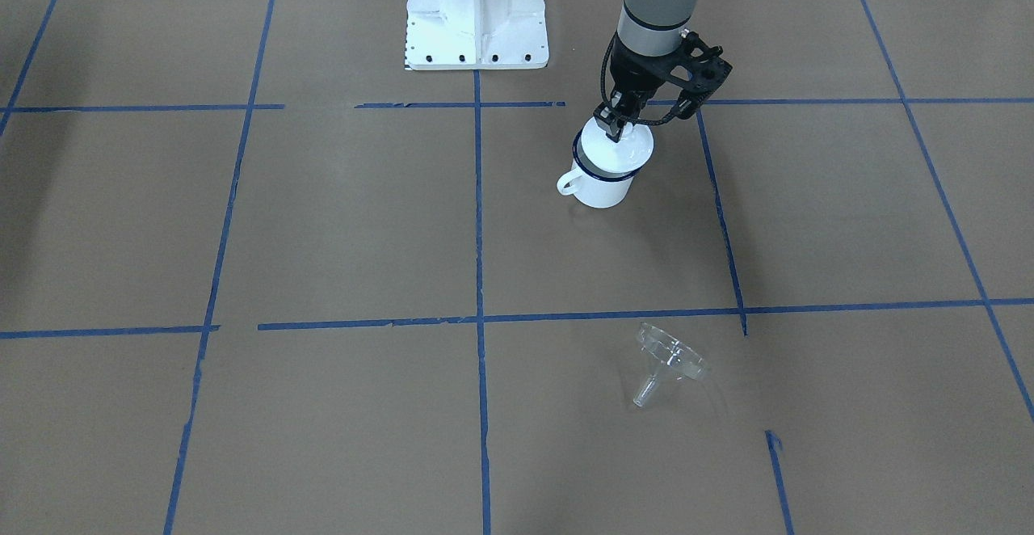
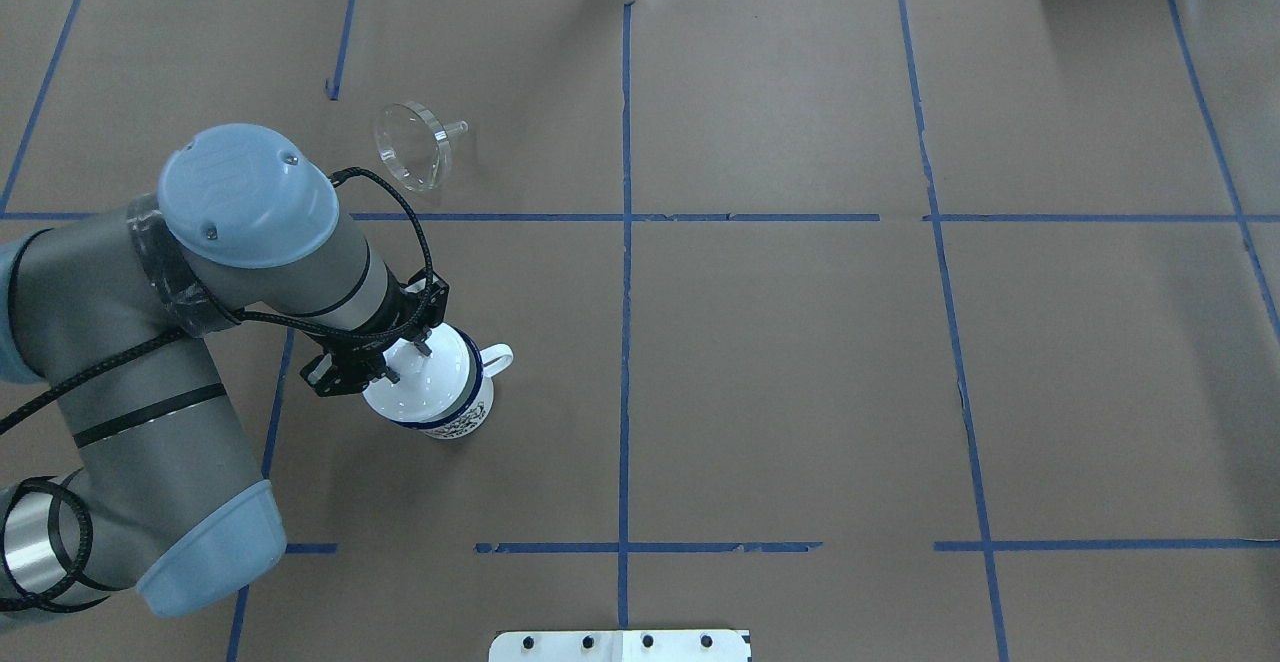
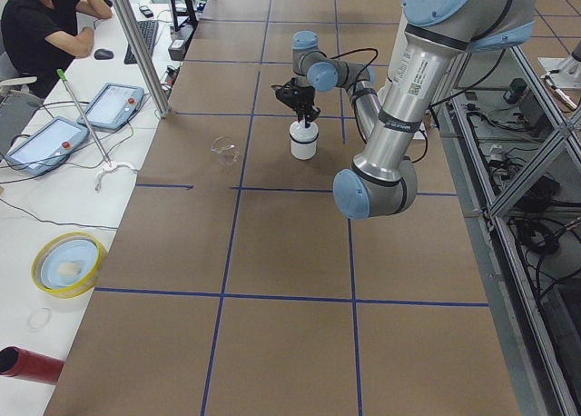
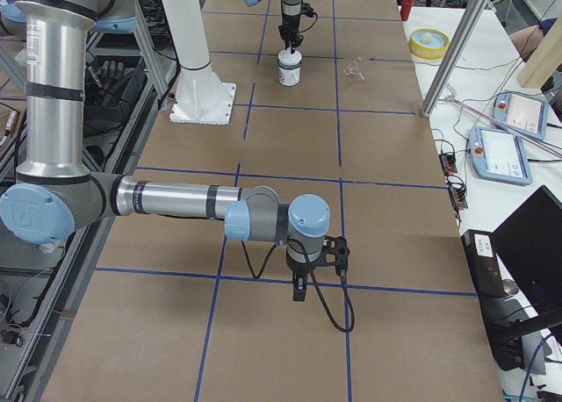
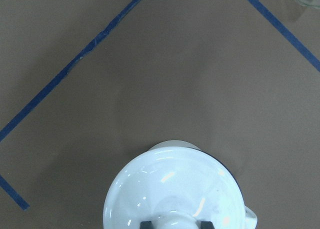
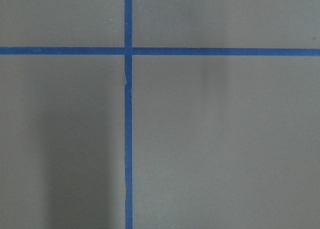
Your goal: Remove funnel from cup
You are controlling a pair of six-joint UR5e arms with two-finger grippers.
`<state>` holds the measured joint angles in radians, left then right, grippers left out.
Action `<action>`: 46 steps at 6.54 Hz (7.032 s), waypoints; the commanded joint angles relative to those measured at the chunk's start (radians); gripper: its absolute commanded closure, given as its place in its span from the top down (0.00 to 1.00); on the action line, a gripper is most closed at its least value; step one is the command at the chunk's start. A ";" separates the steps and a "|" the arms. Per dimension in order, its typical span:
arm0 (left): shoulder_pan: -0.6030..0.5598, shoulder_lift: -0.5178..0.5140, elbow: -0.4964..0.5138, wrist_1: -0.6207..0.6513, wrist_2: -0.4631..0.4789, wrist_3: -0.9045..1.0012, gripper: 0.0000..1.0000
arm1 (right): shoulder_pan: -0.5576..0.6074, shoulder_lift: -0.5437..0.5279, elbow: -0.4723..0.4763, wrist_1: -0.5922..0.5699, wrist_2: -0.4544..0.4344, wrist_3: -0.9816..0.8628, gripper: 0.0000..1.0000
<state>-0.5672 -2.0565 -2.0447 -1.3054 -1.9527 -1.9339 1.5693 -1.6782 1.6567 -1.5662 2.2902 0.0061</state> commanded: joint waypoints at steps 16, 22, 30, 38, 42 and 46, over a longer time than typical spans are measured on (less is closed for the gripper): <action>0.016 -0.008 0.040 -0.029 0.014 0.030 1.00 | 0.000 0.000 0.000 0.000 0.000 0.000 1.00; -0.564 0.224 0.046 -0.034 -0.231 1.111 1.00 | 0.000 0.000 -0.002 0.000 0.000 0.000 1.00; -1.099 0.438 0.399 -0.049 -0.425 2.181 1.00 | 0.000 0.000 -0.002 0.000 0.000 0.000 1.00; -1.094 0.461 0.434 -0.219 -0.419 1.981 1.00 | 0.000 0.000 -0.002 0.000 0.000 0.000 1.00; -1.091 0.452 0.446 -0.250 -0.413 1.981 1.00 | 0.000 0.000 -0.002 0.000 0.000 0.000 1.00; -1.093 0.461 0.439 -0.226 -0.416 1.988 1.00 | 0.000 0.000 -0.002 0.000 0.000 0.000 1.00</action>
<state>-1.6584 -1.5990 -1.6043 -1.5427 -2.3700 0.0522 1.5693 -1.6782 1.6562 -1.5662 2.2902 0.0061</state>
